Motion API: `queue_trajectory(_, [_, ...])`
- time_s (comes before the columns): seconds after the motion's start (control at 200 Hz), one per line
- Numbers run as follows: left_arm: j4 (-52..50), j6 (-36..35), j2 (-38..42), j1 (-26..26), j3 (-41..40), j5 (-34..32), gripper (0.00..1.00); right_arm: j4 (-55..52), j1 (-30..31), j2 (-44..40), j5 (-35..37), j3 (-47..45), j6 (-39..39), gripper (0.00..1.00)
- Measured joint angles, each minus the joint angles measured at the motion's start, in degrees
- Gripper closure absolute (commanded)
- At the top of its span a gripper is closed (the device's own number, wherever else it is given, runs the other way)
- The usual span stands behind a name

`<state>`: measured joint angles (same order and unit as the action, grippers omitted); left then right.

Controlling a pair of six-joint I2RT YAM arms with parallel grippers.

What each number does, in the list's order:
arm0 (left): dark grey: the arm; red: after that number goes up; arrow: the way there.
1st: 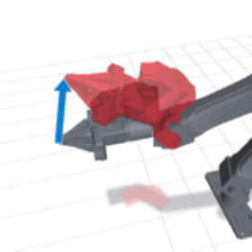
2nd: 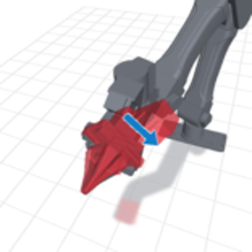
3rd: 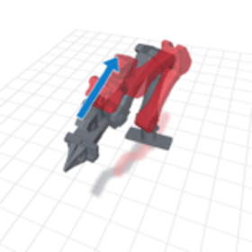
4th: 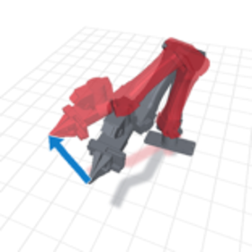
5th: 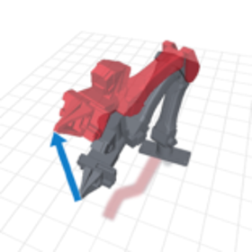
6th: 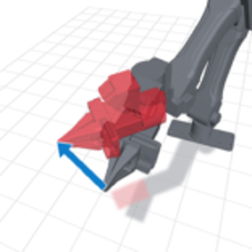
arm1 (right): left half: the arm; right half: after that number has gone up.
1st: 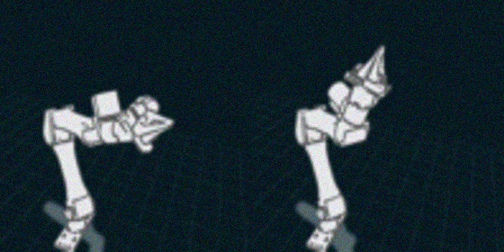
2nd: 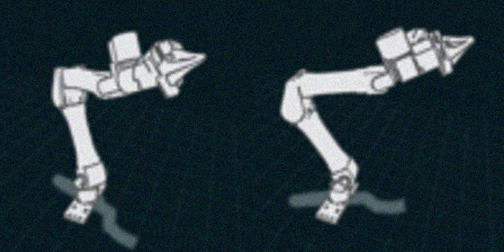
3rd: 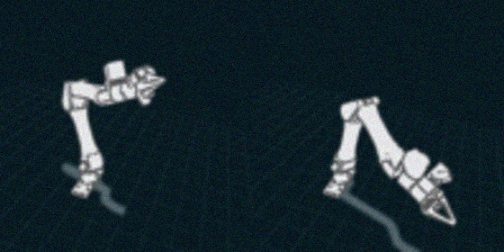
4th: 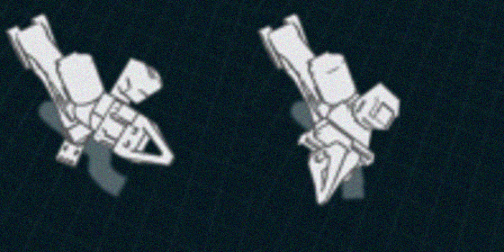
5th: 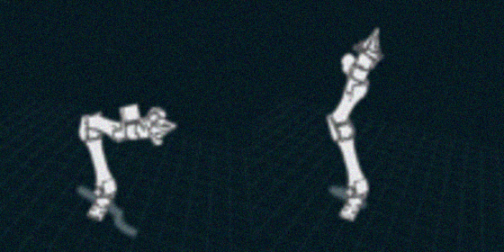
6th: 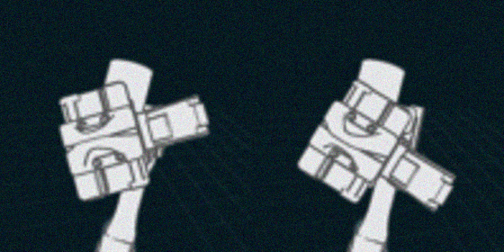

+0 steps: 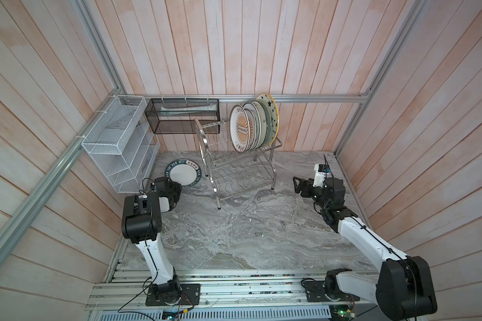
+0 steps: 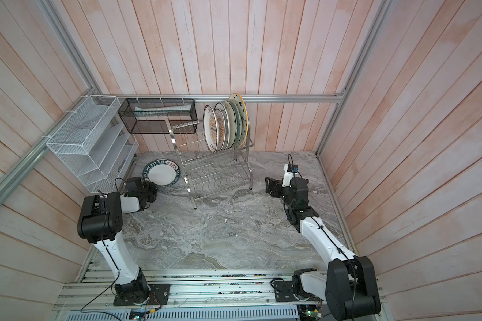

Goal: Load plates into a dish rack
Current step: Pick up the plate from the top-left of the table.

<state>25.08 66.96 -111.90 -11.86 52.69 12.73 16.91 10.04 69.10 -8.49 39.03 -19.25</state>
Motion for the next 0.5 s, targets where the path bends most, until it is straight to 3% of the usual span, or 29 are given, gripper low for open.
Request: queue_trajectory(0.5, [-10.8,-7.4,19.0,0.1,-6.6,-2.1,1.00,-0.3,0.0,0.0,-0.3,0.0,0.0,0.15])
